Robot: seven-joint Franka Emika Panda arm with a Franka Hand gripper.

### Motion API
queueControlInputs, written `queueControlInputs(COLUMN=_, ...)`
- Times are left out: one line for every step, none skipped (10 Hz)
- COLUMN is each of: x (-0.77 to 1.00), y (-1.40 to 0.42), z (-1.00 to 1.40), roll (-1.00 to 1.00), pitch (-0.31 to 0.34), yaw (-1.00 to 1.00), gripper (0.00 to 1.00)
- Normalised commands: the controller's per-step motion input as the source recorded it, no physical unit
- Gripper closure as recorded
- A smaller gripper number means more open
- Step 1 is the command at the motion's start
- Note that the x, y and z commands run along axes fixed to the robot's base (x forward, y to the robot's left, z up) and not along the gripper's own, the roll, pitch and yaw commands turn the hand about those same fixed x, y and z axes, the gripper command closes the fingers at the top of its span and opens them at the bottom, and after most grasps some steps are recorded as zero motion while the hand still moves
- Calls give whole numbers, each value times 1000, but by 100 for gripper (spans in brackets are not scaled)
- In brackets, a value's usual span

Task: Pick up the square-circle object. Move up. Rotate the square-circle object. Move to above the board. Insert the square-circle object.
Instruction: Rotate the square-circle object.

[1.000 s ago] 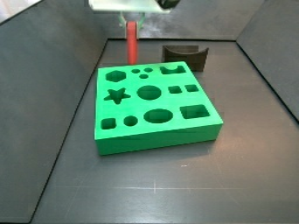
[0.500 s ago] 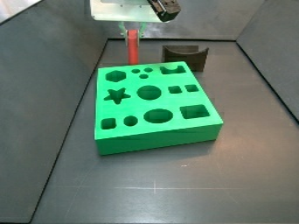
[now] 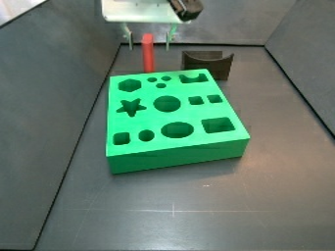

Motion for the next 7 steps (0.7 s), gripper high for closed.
queueControlInputs(x=-38, y=-6, z=889, roll=77, pitch=16, yaw=7, gripper=0)
queueControlInputs(x=-27, y=-4, z=741, roll=74, pitch=37, yaw=9, gripper=0)
queueControlInputs(x=-19, y=-3, z=572, roll=73, pitch=48, yaw=11, gripper=0)
queueControlInputs(x=-12, y=-1, z=332, roll=73, pitch=51, yaw=13, gripper=0)
queueControlInputs(x=0, y=83, z=0, roll=12, pitch=9, yaw=-1000, gripper=0)
queueControlInputs(x=10, y=84, z=-108, roll=11, pitch=9, yaw=-1000, gripper=0)
queueControlInputs(x=40, y=69, z=-110, roll=5, pitch=4, yaw=-1000, gripper=0)
